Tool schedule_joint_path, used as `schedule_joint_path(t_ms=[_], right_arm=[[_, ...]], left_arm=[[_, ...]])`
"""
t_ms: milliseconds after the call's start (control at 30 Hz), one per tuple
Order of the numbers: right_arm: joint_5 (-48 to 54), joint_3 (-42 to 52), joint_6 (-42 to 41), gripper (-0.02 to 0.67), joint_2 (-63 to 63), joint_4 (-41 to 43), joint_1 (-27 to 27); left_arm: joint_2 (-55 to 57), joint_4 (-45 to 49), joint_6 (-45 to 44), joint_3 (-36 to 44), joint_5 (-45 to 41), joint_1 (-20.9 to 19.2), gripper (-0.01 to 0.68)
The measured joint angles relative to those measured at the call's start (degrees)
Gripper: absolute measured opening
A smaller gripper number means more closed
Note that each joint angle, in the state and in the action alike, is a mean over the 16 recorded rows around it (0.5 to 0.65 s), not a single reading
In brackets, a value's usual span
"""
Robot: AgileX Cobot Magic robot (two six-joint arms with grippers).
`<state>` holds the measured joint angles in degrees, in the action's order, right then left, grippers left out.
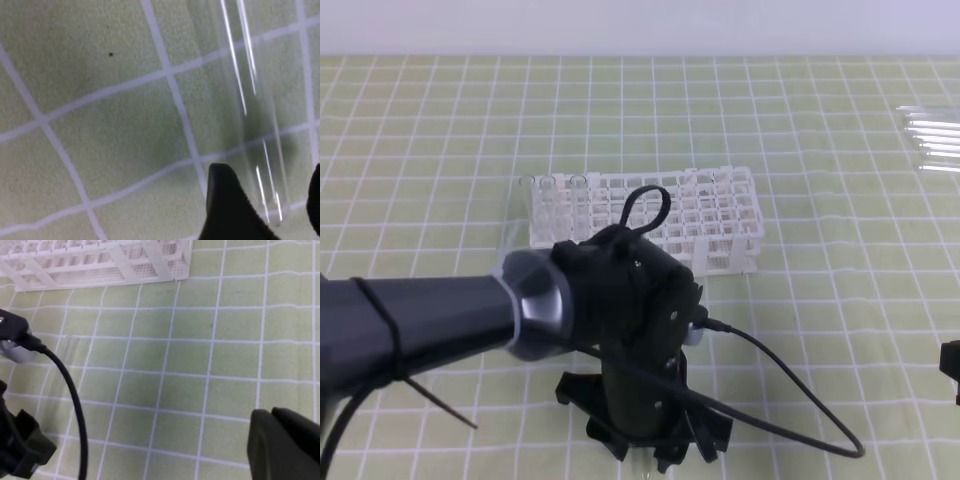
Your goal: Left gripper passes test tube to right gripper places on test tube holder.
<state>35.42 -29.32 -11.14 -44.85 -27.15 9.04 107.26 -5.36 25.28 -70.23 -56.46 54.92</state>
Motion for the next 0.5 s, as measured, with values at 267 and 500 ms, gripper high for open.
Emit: schedule_joint_path(t_ms=[267,500], right_arm=[[0.0,0.0,0.0,-0.002,0.0,-0.3,0.0],[0.0,0.0,0.0,-0.002,0.0,-0.7,0.0]], left_arm=[[1.4,-0.1,0.0,0.0,1.7,-0.2,0.031],[1.4,0.0,-0.1,0.0,2.8,-1.0,0.031]])
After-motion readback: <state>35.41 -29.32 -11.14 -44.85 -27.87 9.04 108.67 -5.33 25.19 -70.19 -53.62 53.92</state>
